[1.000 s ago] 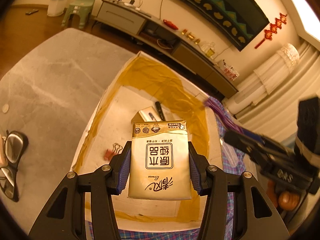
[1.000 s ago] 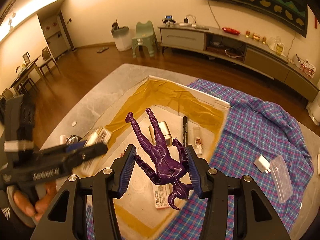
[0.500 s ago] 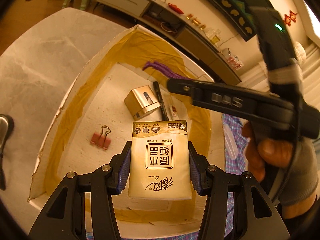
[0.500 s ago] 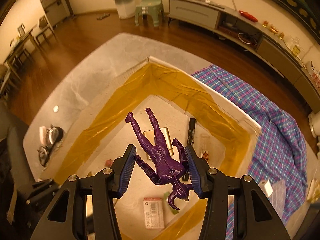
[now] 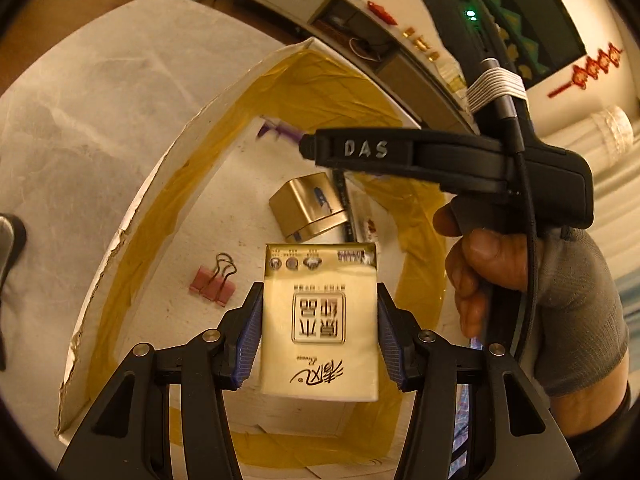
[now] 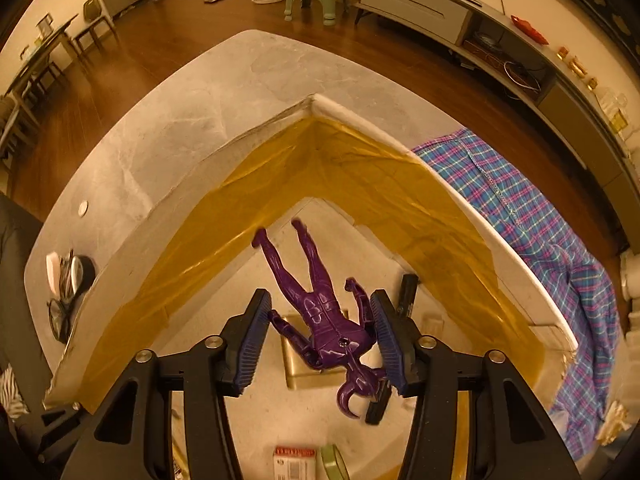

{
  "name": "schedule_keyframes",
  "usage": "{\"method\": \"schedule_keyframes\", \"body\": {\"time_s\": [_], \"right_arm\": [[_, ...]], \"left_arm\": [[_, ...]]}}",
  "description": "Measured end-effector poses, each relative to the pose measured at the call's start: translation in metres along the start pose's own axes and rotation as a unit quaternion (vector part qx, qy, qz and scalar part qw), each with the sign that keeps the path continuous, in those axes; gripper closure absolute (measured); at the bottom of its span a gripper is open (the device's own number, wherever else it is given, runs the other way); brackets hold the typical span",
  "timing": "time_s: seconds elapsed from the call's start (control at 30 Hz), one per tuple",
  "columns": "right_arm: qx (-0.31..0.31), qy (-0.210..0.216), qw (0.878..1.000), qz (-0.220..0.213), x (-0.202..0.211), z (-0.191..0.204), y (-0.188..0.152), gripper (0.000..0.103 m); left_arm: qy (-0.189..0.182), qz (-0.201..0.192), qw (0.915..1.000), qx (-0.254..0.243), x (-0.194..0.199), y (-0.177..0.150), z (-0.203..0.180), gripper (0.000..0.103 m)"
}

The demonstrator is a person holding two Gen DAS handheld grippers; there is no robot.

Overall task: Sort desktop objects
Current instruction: 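Open both tools to drop the figure and tissue pack into the box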

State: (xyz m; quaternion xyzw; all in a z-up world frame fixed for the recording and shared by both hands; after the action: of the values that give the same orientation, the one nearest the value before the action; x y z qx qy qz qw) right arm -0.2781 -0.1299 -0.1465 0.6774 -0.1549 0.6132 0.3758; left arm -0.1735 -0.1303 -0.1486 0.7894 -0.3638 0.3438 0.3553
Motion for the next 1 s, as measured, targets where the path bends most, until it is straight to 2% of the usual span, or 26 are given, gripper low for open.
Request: {"method": "schedule_keyframes", "body": {"time_s": [0.3, 0.43, 0.7, 0.83, 1.0], "right_arm": [[-0.019, 0.013, 1.000, -0.015, 0.018, -0.006, -0.011, 0.044], [-0.004, 0.010, 1.000, -0.012, 0.030, -0.004, -0.025, 0.043], [0.049, -0.032, 0.998, -0.004, 0.063, 0.002, -0.063, 0.040], [0.075, -0.058, 0.996, -0.002, 0.079, 0.006, -0.083, 0.038], [0.087, -0.070, 0.994, -0.001, 0.097, 0.009, -0.105, 0.037]], "left_arm": [[-0.001, -0.001, 0.9999, -0.017, 0.006, -0.008, -0.008, 0.045], [0.018, -0.016, 0.9991, -0.036, 0.016, -0.014, -0.010, 0.045], [0.046, -0.061, 0.9950, -0.063, 0.037, -0.018, -0.019, 0.045], [0.047, -0.079, 0.9931, -0.073, 0.049, -0.019, -0.025, 0.045], [0.052, -0.105, 0.9892, -0.089, 0.065, -0.023, -0.037, 0.045]]}}
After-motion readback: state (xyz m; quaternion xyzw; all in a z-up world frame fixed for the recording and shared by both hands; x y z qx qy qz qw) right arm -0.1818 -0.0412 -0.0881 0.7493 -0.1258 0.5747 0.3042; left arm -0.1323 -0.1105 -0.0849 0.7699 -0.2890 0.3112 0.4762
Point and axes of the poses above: each gripper's, at about its wrist camera, not at the fingertips, and x roughly against the way its jaws point, z to its left, y to its top, the point moved 7 cm from there along -x, roughly the way its jaws point, and after that the axes turned 3 degrees about y, right-handed, at the moved point
